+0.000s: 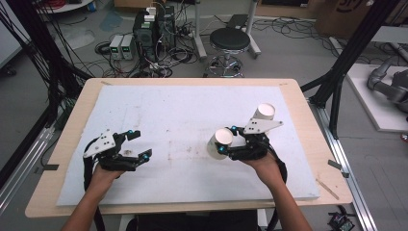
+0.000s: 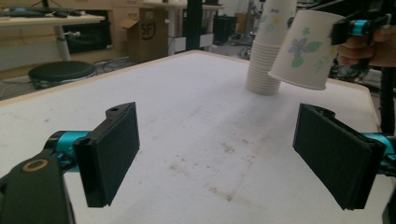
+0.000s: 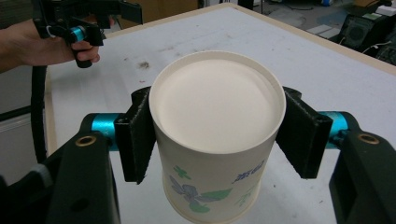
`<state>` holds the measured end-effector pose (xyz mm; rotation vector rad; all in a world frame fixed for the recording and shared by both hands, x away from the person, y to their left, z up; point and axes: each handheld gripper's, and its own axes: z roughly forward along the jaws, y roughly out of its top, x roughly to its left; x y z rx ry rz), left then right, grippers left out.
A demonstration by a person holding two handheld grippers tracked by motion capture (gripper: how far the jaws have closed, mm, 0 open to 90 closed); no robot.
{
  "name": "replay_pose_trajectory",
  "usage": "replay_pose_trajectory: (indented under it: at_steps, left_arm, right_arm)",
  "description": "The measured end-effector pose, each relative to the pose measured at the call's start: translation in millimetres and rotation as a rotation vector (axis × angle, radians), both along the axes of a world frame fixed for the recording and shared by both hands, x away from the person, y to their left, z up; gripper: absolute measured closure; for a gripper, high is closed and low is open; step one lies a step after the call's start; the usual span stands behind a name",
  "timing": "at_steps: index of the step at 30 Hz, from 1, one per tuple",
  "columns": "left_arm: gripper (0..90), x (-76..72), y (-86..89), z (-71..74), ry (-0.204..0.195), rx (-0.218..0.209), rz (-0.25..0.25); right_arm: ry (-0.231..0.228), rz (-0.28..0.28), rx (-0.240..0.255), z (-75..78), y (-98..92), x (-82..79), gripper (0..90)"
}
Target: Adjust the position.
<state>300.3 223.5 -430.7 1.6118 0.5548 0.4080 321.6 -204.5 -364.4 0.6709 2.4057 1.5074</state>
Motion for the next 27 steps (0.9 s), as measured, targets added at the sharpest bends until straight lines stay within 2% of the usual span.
replay_pose_trajectory:
  at_steps: [2, 4, 6, 10, 18, 21, 22, 23, 24, 25, 27]
  left_arm:
    - [14.7, -0.2, -2.2, 0.1, -0.003, 0.011, -0.009]
    - [14.7, -0.5, -5.9, 0.6, 0.022, 0.028, -0.021]
    - [14.3, -0.3, -9.1, 0.1, 0.047, 0.020, -0.035]
    - [14.3, -1.1, -15.8, 0.8, 0.052, 0.010, -0.066]
    - [14.7, -1.1, -31.8, 5.1, 0.035, 0.043, -0.139]
    - [14.7, -0.3, -46.2, 7.2, 0.029, 0.075, -0.198]
    - [14.7, -0.3, -46.2, 7.2, 0.029, 0.075, -0.198]
    - [14.7, 0.5, -54.3, 8.8, 0.025, 0.082, -0.221]
    - [14.7, 0.5, -54.3, 8.8, 0.025, 0.082, -0.221]
    - [14.7, 2.8, -62.7, 9.7, 0.022, 0.083, -0.240]
    - [14.7, 4.4, -68.5, 10.3, 0.019, 0.087, -0.253]
  right_arm:
    - [-0.004, 0.002, 0.004, -0.5, 0.6, -0.5, 35.1]
    - [-0.012, 0.005, 0.000, -1.9, 2.5, -1.6, 35.0]
    - [-0.005, 0.020, 0.000, -4.0, 5.4, -2.6, 35.0]
    - [0.003, 0.041, 0.026, -7.5, 10.3, -3.3, 35.0]
    - [0.000, 0.080, 0.011, -10.8, 21.2, -4.5, 35.0]
    - [0.007, 0.097, 0.005, -11.4, 24.4, -3.7, 35.1]
    - [0.007, 0.097, 0.005, -11.4, 24.4, -3.7, 35.1]
    - [0.015, 0.103, 0.009, -11.1, 25.8, -4.3, 35.0]
    - [0.015, 0.103, 0.009, -11.1, 25.8, -4.3, 35.0]
    - [0.016, 0.114, 0.013, -10.7, 27.6, -3.9, 35.1]
    - [0.014, 0.119, 0.010, -10.6, 28.6, -3.9, 35.0]
